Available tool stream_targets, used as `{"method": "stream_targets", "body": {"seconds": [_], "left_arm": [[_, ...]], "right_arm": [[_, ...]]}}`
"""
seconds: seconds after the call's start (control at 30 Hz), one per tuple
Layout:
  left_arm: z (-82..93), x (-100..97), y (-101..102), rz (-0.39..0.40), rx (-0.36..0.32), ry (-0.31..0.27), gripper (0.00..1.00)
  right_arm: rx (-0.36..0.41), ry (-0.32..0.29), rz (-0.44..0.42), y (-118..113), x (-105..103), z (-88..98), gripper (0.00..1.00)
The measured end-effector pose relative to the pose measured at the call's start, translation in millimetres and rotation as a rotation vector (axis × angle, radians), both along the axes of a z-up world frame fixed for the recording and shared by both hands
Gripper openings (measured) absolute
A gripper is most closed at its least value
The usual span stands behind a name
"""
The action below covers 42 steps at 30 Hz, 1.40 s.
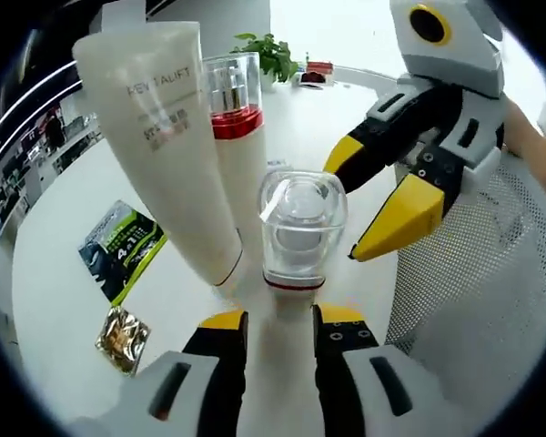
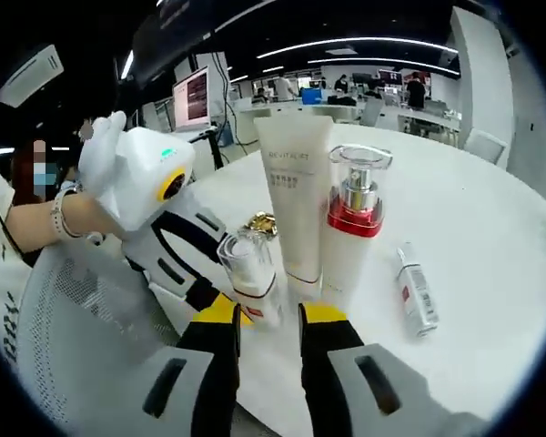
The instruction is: Arrange the skincare products in the storage area until every visible bottle or jar stands upright without overlapping.
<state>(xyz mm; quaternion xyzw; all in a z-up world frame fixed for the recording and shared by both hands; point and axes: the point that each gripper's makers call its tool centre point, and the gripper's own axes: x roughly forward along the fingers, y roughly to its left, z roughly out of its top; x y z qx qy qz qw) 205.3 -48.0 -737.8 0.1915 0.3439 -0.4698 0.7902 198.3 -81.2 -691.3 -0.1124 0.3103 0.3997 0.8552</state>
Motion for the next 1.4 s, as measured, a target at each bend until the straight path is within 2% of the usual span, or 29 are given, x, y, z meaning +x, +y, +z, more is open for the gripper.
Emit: {"method": "stream_targets", "body": {"seconds": [0.2, 0.37, 0.47, 0.53, 0.63, 0.8, 0.9, 0.97, 1.03, 1.4], "left_arm": [[-3.2, -5.6, 2.7, -0.003, 0.018, 0.031, 0.20], [-3.9, -8.8, 1.9, -0.014, 0.013, 0.047, 0.19], [-3.9, -11.1, -0.7, -0.025, 0.006, 0.050, 0.20], [-4.1, -12.6, -2.7, -0.040, 0.001, 0.049, 0.20], [-7.6, -12.2, -4.1, -0.050, 0.011, 0.036, 0.17], [-10.7, -15.4, -6.7, -0.054, 0.022, 0.044, 0.14], [-11.8, -14.5, -8.9, -0.073, 0.020, 0.030, 0.14], [-15.2, -15.3, -7.6, -0.076, 0.045, 0.041, 0.13], [-16.5, -11.6, -6.8, -0.084, 0.057, 0.026, 0.13], [-9.5, 2.2, -14.7, -0.069, 0.045, 0.000, 0.13]], "right_arm": [[-0.078, 0.021, 0.102, 6.2, 1.7, -8.3, 0.22], [-0.143, 0.045, 0.172, 9.6, 0.5, -22.2, 0.22], [-0.124, 0.050, 0.188, 13.5, -0.9, -22.6, 0.25], [-0.123, 0.015, 0.211, 16.2, -0.2, -21.1, 0.26], [-0.128, 0.016, 0.227, 16.6, -2.9, -24.9, 0.25], [-0.122, 0.045, 0.222, 15.4, -6.5, -33.8, 0.19], [-0.128, 0.031, 0.214, 14.3, -4.6, -33.2, 0.14], [-0.127, 0.028, 0.206, 13.4, -2.4, -32.5, 0.12], [-0.134, 0.038, 0.196, 11.8, -1.2, -34.0, 0.11], [-0.161, 0.025, 0.170, 4.7, 4.1, -33.5, 0.09]]}}
